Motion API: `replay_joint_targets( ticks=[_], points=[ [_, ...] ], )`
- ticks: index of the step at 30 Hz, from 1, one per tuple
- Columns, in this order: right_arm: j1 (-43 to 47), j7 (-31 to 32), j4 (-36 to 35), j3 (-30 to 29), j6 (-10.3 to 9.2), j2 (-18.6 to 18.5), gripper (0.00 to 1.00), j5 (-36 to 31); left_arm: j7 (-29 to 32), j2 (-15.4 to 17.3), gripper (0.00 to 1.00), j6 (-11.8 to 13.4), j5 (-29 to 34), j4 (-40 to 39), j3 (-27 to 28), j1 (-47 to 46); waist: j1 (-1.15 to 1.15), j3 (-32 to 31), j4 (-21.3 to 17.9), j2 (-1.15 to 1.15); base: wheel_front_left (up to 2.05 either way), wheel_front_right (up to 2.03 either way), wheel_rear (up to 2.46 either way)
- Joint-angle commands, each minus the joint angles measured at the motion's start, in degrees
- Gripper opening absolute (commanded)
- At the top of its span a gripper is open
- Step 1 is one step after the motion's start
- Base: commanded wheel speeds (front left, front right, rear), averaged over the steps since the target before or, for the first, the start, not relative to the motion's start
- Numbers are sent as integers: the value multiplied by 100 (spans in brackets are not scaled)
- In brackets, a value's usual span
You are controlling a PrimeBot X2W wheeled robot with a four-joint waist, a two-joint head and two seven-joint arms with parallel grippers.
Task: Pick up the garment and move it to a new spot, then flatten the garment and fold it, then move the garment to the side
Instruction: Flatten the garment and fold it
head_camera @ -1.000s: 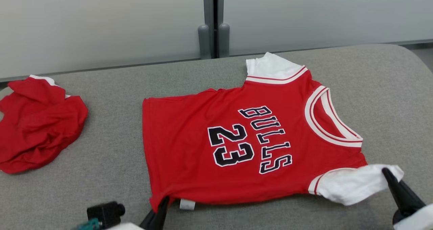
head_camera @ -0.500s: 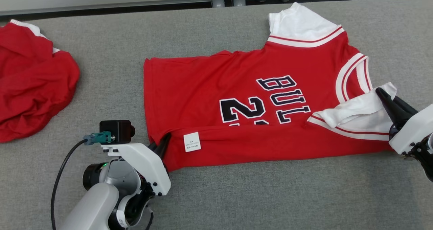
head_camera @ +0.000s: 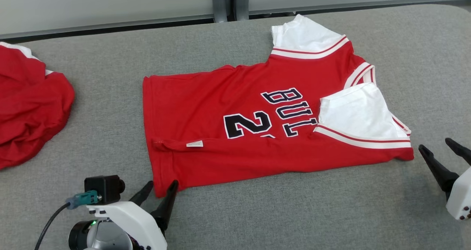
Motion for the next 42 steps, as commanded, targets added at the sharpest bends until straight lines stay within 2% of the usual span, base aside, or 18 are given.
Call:
replay_joint_targets(
  ticks=[1,5,10,11,12,13,14,15,18,21,25,28,31,32,33,36,42],
  points=[
    [15,41,-11,-35,0,23,100,-60,32,42,100,41,1,-7,-2,69,0,116,-11,0,0,0,0],
    [-4,148,66,-142,0,205,100,-125,109,-55,100,63,81,6,-161,-71,0,392,21,0,0,0,0],
    [-226,267,210,-88,-1,440,100,-184,226,-184,100,-57,18,313,-292,-270,0,565,147,0,0,0,0],
    [-254,303,238,-53,-1,487,100,-135,223,-228,87,-116,-26,393,-300,-335,0,572,168,0,0,0,0],
    [-274,330,253,7,-1,514,100,-89,206,-286,11,-184,-63,474,-315,-399,0,561,190,0,0,0,0],
    [-305,339,261,63,-1,500,68,-77,199,-343,0,-236,-107,555,-321,-445,0,548,209,0,0,0,0],
    [-326,342,286,114,-1,494,39,-21,238,-358,0,-332,-128,637,-369,-491,0,522,226,0,0,0,0],
    [-324,360,276,199,-1,480,0,36,248,-387,0,-402,-167,708,-398,-522,0,493,238,0,0,0,0],
    [-272,383,233,379,-1,330,0,282,249,-387,0,-575,-269,883,-390,-543,0,333,250,0,0,0,0],
    [-117,425,137,430,-1,34,0,664,213,-190,0,-699,-360,829,-244,-447,0,138,273,0,0,0,0],
    [200,668,5,354,-3,-508,0,1101,391,149,0,-807,-578,382,-122,-131,0,0,283,0,0,0,0],
    [364,883,-57,364,-9,-710,0,1294,520,323,0,-808,-698,144,-94,83,0,10,289,0,0,0,0],
    [508,1100,-44,363,-17,-933,0,1352,555,428,0,-678,-726,-61,-58,326,0,98,283,0,0,0,0],
    [532,1099,5,334,-18,-921,53,1330,514,406,23,-630,-714,-83,-54,382,0,136,284,0,0,0,0],
    [550,1092,53,305,-21,-853,100,1339,479,389,100,-591,-659,-96,-76,431,0,167,279,0,0,0,0],
    [516,1102,-9,176,-1,-779,100,1373,409,347,100,-518,-558,-223,-160,520,0,251,267,0,0,0,0],
    [-9,1091,-718,-396,-1,-1187,100,1263,387,770,100,-225,-170,-728,176,83,0,521,251,0,0,0,0]
  ],
)
